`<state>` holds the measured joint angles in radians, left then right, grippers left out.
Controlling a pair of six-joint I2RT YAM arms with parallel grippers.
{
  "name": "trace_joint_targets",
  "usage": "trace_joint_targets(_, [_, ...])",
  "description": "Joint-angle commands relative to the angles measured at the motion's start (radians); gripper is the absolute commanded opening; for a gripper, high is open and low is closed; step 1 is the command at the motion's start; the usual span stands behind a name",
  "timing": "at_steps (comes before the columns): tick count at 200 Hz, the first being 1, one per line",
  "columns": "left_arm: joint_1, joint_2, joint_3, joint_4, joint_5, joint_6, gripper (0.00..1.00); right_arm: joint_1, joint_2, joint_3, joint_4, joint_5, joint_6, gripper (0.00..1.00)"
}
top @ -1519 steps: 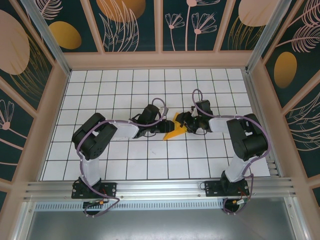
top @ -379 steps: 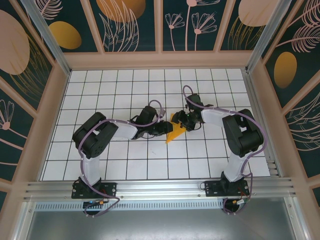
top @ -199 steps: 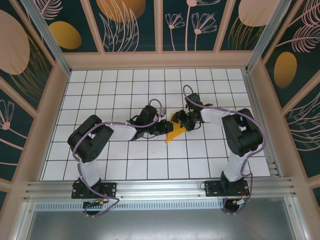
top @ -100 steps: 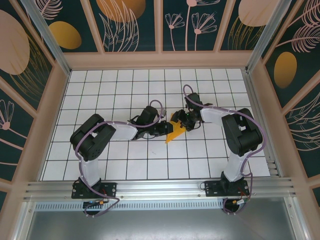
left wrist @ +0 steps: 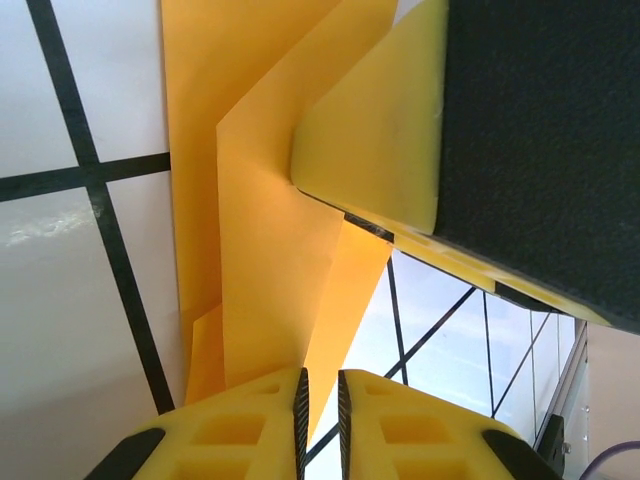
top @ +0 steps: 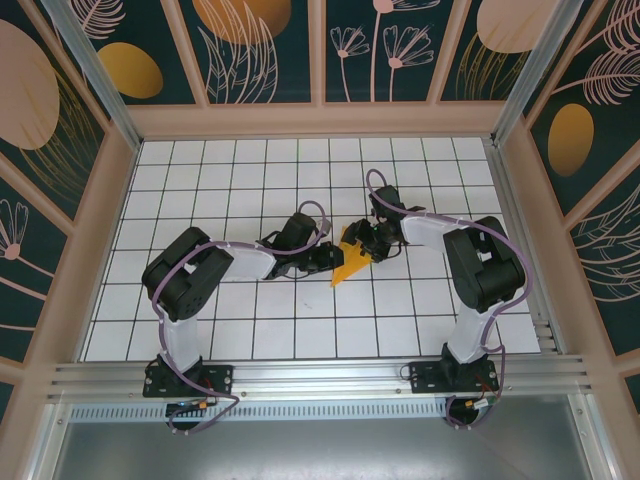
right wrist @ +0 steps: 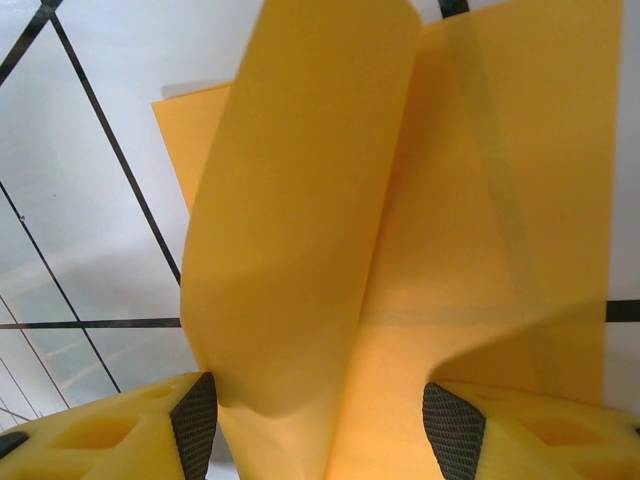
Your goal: Fold a paper plane with a square sheet of paper (pick it up from the middle)
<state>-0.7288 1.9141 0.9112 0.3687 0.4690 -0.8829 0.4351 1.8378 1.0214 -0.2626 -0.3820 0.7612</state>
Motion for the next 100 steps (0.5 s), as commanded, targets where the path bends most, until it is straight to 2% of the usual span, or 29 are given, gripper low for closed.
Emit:
trace_joint_targets(1, [-0.002,0.023,0.022,-0.030,-0.008,0.022,0.19,-0.001,0.144,-0.074,-0.083,0.189,-0.010,0.63])
trace_joint_targets(100, [-0.003,0.047,0.031,-0.057,-0.024,0.021,0.16,-0.001,0.144,-0.076,-0.077,0.183,-0.019,0.59])
